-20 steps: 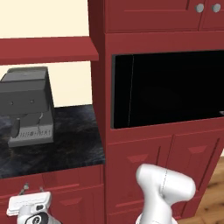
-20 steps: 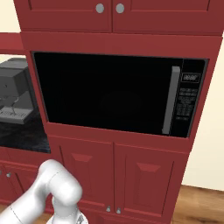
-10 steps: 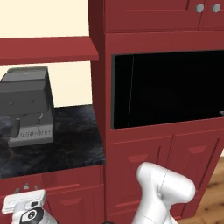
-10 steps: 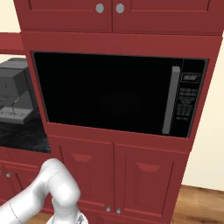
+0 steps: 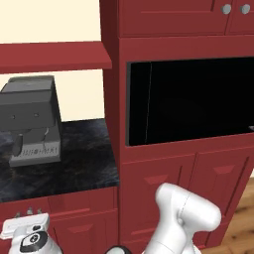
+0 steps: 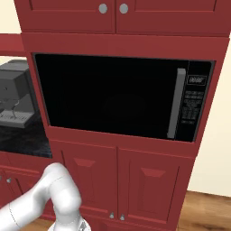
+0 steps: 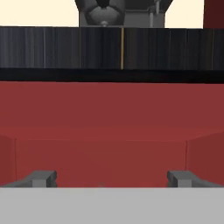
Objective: Take the pizza cutter from the drawer on the left and place it on the dining counter for cutting.
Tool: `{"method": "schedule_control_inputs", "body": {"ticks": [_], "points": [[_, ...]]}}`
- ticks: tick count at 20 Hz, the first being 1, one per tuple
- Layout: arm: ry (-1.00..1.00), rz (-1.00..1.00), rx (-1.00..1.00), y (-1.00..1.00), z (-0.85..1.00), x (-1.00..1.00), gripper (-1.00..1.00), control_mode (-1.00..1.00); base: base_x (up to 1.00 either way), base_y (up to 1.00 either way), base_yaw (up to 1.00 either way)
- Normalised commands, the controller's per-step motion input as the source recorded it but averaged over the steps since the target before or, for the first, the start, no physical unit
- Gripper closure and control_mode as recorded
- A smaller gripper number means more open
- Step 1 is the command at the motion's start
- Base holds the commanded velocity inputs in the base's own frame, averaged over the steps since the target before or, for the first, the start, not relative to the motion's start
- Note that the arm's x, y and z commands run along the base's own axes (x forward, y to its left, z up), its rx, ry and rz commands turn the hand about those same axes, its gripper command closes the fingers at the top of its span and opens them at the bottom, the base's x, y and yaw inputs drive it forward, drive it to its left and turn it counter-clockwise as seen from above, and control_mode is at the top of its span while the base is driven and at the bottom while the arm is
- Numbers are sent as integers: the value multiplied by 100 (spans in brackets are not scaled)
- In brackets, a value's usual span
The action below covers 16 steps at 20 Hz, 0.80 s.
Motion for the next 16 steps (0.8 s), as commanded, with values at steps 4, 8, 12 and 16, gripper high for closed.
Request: {"method": "schedule_control_inputs", "body": {"ticks": [4,8,12,16], "points": [[-7,0,2,0,-56,18,-100,-100,0,0,0],[-3,0,0,0,-53,0,-100,-100,0,0,0],[-4,0,0,0,-57,0,-100,-100,0,0,0],[-6,0,0,0,-58,0,-100,-100,0,0,0]]}}
